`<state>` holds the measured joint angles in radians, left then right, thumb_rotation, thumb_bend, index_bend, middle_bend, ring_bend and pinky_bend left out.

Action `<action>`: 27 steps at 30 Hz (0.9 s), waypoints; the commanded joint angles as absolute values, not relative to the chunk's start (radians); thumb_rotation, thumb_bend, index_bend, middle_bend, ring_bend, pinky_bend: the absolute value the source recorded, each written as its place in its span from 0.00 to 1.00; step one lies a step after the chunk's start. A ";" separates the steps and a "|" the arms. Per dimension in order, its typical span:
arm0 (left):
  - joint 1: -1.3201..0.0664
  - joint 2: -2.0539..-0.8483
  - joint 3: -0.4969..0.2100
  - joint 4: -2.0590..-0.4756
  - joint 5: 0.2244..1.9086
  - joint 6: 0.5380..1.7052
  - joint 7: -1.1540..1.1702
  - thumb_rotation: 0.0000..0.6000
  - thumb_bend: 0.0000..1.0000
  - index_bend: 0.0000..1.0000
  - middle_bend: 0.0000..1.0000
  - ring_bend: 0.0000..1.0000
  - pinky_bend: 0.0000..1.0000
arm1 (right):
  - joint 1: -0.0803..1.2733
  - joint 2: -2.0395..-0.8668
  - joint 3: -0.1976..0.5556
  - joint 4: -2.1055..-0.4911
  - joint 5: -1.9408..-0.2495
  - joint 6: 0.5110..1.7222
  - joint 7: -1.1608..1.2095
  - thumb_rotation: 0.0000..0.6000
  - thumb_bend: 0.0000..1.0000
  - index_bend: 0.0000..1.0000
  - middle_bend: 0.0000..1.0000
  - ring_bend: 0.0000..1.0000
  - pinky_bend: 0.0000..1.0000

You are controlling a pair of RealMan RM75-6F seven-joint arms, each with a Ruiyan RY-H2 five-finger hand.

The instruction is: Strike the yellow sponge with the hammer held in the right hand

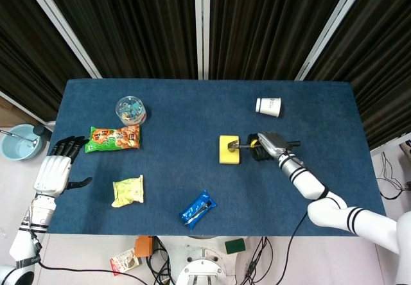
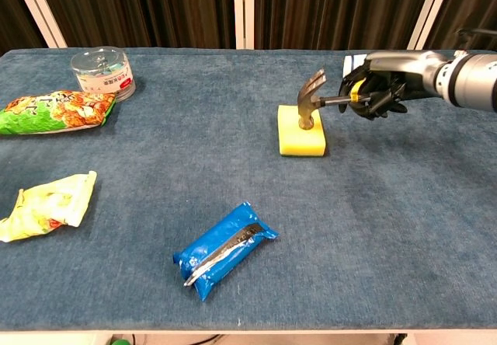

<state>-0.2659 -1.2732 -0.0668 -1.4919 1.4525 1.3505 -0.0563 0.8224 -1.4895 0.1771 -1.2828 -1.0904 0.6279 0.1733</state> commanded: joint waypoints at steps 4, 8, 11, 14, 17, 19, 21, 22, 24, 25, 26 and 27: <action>-0.258 -1.277 -0.063 -1.477 1.454 1.356 -0.069 1.00 0.04 0.15 0.11 0.07 0.11 | 0.831 -1.492 0.210 -1.349 -0.982 0.679 0.093 1.00 1.00 0.90 0.81 0.72 0.91; -0.255 -1.275 -0.065 -1.475 1.458 1.363 -0.075 1.00 0.04 0.15 0.11 0.07 0.11 | 0.805 -1.437 0.228 -1.414 -1.003 0.701 0.127 1.00 1.00 0.90 0.81 0.72 0.91; -0.258 -1.276 -0.066 -1.475 1.461 1.360 -0.074 1.00 0.04 0.15 0.11 0.07 0.11 | 0.799 -1.425 0.228 -1.425 -0.999 0.693 0.136 1.00 1.00 0.90 0.81 0.72 0.91; -0.261 -1.280 -0.066 -1.475 1.462 1.355 -0.071 1.00 0.04 0.15 0.11 0.07 0.11 | 0.808 -1.444 0.218 -1.400 -0.985 0.666 0.131 1.00 1.00 0.90 0.81 0.72 0.91; -0.264 -1.283 -0.066 -1.473 1.461 1.348 -0.069 1.00 0.04 0.15 0.11 0.07 0.11 | 0.826 -1.486 0.202 -1.345 -0.958 0.632 0.109 1.00 1.00 0.90 0.81 0.72 0.91; -0.265 -1.285 -0.066 -1.469 1.459 1.344 -0.069 1.00 0.04 0.15 0.11 0.07 0.11 | 0.842 -1.517 0.191 -1.301 -0.936 0.608 0.088 1.00 1.00 0.90 0.81 0.72 0.91; -0.264 -1.287 -0.066 -1.466 1.456 1.343 -0.070 1.00 0.04 0.15 0.11 0.07 0.11 | 0.850 -1.536 0.187 -1.277 -0.925 0.599 0.075 1.00 1.00 0.90 0.81 0.72 0.91; -0.264 -1.287 -0.066 -1.465 1.455 1.342 -0.071 1.00 0.04 0.15 0.11 0.07 0.11 | 0.850 -1.540 0.189 -1.273 -0.923 0.603 0.073 1.00 1.00 0.90 0.81 0.72 0.91; -0.262 -1.286 -0.065 -1.461 1.453 1.341 -0.073 1.00 0.04 0.15 0.11 0.07 0.11 | 0.840 -1.529 0.203 -1.291 -0.933 0.626 0.087 1.00 1.00 0.90 0.81 0.72 0.91; -0.261 -1.285 -0.065 -1.460 1.453 1.341 -0.074 1.00 0.04 0.15 0.11 0.07 0.11 | 0.832 -1.518 0.213 -1.306 -0.942 0.642 0.098 1.00 1.00 0.90 0.81 0.72 0.91; -0.260 -1.285 -0.065 -1.460 1.452 1.342 -0.075 1.00 0.04 0.15 0.11 0.07 0.11 | 0.822 -1.504 0.223 -1.323 -0.952 0.660 0.112 1.00 1.00 0.90 0.81 0.72 0.91; -0.260 -1.284 -0.065 -1.460 1.452 1.343 -0.076 1.00 0.04 0.15 0.11 0.07 0.11 | 0.811 -1.488 0.233 -1.340 -0.962 0.676 0.128 1.00 1.00 0.90 0.81 0.72 0.91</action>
<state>-0.2598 -1.2837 -0.0654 -1.4604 1.4524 1.3434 -0.0761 0.8310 -1.5172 0.2121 -1.3065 -0.9415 0.6432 0.0988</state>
